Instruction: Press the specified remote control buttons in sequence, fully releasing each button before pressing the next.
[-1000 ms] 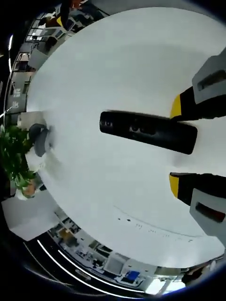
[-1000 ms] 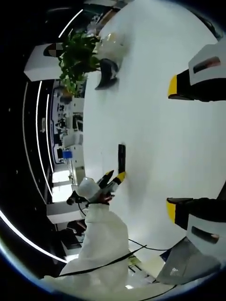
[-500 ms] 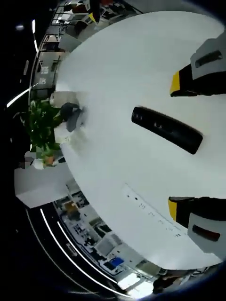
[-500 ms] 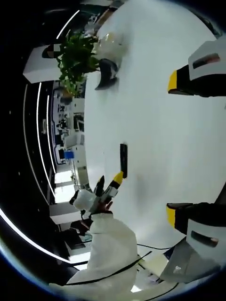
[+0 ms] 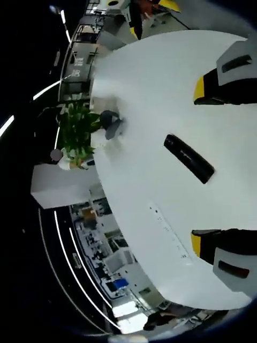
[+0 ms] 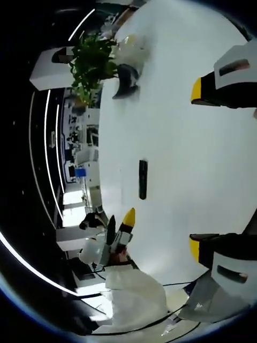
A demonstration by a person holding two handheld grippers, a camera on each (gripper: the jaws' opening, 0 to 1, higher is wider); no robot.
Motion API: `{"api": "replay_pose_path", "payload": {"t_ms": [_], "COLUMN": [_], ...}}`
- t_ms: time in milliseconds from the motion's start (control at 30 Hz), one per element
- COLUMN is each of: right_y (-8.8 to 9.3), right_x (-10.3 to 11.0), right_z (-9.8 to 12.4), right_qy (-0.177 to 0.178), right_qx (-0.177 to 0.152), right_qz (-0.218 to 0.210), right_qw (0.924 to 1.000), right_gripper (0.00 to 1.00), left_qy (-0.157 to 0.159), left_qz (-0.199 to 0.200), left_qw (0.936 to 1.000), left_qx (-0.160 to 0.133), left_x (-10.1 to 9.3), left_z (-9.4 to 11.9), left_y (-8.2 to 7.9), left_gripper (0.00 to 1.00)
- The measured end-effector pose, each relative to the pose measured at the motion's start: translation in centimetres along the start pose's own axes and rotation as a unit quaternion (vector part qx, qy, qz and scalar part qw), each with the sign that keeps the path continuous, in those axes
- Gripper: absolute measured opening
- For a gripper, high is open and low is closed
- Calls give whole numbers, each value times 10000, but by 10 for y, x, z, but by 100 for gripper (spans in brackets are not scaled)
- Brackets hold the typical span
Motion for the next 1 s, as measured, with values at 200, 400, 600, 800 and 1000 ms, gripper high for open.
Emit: {"api": "replay_pose_path", "payload": {"t_ms": [200,400,600,800,1000], "right_y": [-1,-13,-20,-24,-24], "right_x": [4,3,3,6,2], "right_z": [-2,-1,-2,2,5], "right_qy": [-115,-190,-228,-287,-276], "right_qx": [67,-170,-269,-275,-318], "right_qz": [-37,-122,-112,97,88], "right_qw": [9999,9996,9993,9992,9991], "right_gripper": [99,99,99,99,99], "left_qy": [-229,-537,-767,-898,-1080], "left_qz": [308,649,951,1165,1360], "left_qw": [9990,9955,9910,9874,9823], "left_qx": [-208,-426,-554,-575,-706], "left_x": [-7,-13,-22,-31,-45], "left_z": [32,62,87,109,132], "left_y": [5,15,30,48,60], "left_gripper": [100,100,100,100,100]}}
Point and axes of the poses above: the point that each gripper's makers call its tool centre point, and the gripper's own axes: z roughly backward along the fingers, x roughly to its left, y roughly out of its underside, the point moved 6 cm from there along z, roughly backward along the fingers, and after that the axes turned 1 degree about y, right-handed, at the moved point
